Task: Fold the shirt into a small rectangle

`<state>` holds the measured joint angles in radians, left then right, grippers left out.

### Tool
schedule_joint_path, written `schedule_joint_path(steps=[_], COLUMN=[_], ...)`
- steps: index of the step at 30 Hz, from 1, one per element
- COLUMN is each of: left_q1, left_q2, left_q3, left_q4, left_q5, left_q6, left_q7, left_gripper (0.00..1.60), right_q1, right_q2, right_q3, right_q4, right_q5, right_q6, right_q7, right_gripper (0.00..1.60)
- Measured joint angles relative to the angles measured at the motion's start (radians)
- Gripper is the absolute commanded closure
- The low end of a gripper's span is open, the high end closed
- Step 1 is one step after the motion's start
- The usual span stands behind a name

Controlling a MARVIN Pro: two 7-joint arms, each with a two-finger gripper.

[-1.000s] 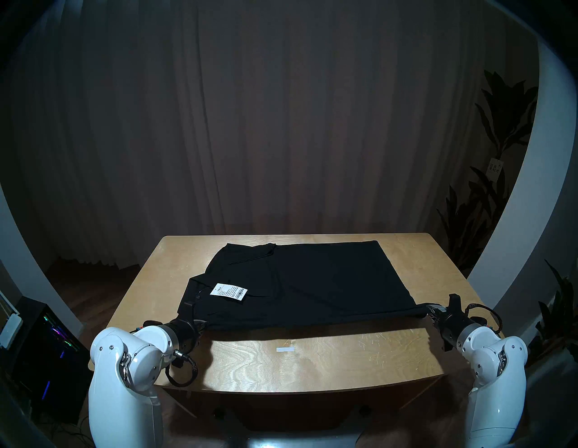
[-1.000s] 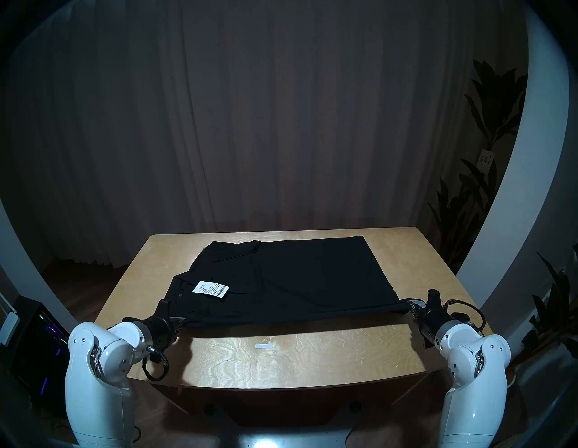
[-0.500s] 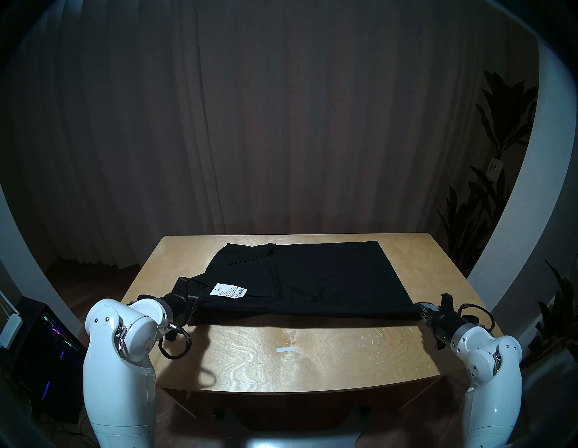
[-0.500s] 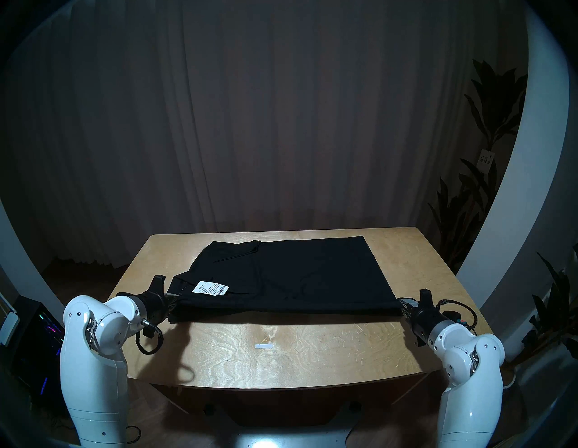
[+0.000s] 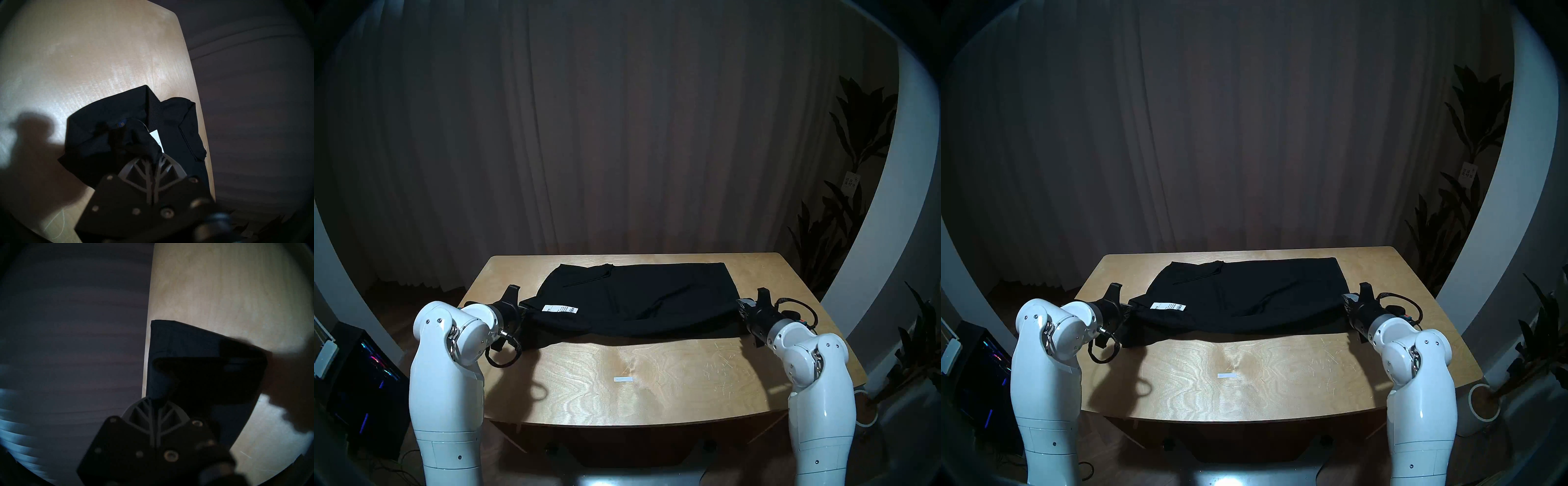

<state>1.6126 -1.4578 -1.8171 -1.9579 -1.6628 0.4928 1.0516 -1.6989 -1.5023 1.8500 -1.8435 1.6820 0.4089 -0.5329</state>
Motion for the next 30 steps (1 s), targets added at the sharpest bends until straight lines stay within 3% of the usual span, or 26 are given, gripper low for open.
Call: schedule_joint_path(steps=[12, 30], left_q1=[-0.111, -0.262], left_q2=[0.039, 0.077], left_q3=[0.075, 0.161], left_q4=[0.096, 0.251], left_q5=[0.037, 0.077], left_q6=[-0.001, -0.007], left_q7=[0.000, -0.042], left_gripper=[1.60, 1.60], right_q1=[0.120, 0.285], right_q2=[0.057, 0.129], right_q3=[-0.007, -0.079], right_q4=[0.096, 0.233], right_q5=[-0.053, -0.113], right_q6=[-0.109, -0.160], right_q7=[-0.004, 0.001], right_gripper=[1.60, 1.60])
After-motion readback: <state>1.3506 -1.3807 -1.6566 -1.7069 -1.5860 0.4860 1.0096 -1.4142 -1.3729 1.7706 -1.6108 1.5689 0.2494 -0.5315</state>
